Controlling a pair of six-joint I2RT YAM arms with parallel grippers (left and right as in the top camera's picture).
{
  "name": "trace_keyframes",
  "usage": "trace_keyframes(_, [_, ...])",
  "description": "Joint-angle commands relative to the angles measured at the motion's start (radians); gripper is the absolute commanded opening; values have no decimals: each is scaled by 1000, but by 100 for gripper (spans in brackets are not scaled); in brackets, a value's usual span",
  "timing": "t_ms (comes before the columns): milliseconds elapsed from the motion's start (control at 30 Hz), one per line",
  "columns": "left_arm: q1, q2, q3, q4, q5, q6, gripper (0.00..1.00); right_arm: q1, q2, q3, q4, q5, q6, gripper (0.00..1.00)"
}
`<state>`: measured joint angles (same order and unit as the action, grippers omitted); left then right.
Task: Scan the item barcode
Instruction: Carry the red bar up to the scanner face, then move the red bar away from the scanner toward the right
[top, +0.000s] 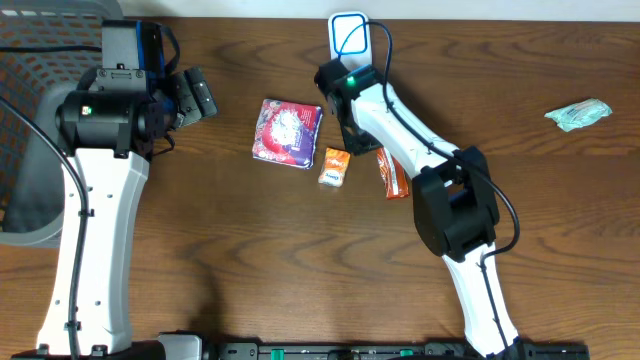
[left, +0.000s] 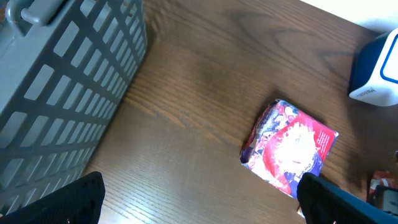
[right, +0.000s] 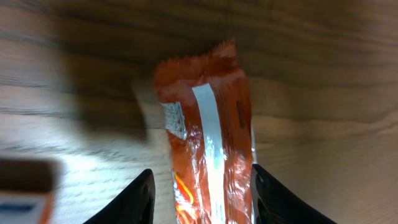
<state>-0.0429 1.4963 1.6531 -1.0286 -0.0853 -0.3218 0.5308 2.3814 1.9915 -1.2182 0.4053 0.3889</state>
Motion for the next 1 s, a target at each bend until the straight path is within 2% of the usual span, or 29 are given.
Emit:
trace_keyframes(0, [1, 6, -9, -3, -13, -13, 98, 8, -27, -69, 44, 55, 44, 44])
trace_keyframes(233, [1, 6, -9, -3, -13, -13, 98, 11, -25, -185, 137, 57, 40, 43])
trace_keyframes(333, [1, 6, -9, -3, -13, -13, 98, 10, -25, -226, 166, 57, 21, 39])
trace_keyframes(433, [1, 6, -9, -3, -13, -13, 98, 5, -25, -241, 171, 52, 22, 25])
trace_keyframes(533, [1, 6, -9, -3, -13, -13, 98, -2, -25, -238, 172, 12, 21, 16])
trace_keyframes(600, [1, 6, -9, -3, -13, -13, 98, -14, -25, -232, 171, -26, 17, 2])
trace_keyframes(833, [1, 6, -9, -3, -13, -13, 98, -106, -41, -148, 122, -307, -85, 1])
trace_keyframes(967, [1, 6, -9, -3, -13, -13, 98, -185, -71, -60, 61, -589, -188, 1])
